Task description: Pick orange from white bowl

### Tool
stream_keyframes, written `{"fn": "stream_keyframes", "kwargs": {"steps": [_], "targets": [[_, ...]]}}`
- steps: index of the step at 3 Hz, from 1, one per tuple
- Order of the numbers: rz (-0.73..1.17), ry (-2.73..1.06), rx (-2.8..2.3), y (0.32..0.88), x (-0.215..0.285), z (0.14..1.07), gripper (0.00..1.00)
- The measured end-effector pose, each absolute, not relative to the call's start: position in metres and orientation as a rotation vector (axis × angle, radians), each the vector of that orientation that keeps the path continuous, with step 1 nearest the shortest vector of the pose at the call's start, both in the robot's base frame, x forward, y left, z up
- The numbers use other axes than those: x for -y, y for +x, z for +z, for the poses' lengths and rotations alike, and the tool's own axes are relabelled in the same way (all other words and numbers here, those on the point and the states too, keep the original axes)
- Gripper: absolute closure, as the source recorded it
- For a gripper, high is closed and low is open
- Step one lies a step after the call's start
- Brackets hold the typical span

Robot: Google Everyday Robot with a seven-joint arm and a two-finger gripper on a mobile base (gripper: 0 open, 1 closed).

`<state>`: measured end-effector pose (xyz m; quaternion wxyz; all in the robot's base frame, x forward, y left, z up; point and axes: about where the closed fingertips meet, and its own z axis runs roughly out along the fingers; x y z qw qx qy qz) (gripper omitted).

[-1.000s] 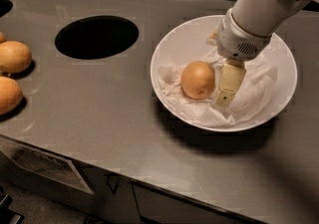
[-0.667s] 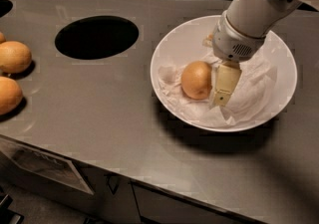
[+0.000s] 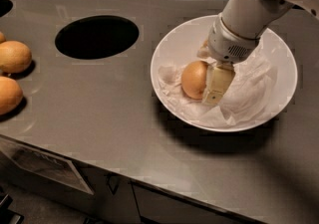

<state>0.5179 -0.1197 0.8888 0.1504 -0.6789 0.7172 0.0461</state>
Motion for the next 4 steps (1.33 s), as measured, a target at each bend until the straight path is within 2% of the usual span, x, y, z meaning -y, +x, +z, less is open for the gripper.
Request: {"fn": "stream_keyframes", "kwargs": {"steps": [4], "targets": [[0.161,-1.949,-2.068,0.534,0.11,0.865,0.16]]}}
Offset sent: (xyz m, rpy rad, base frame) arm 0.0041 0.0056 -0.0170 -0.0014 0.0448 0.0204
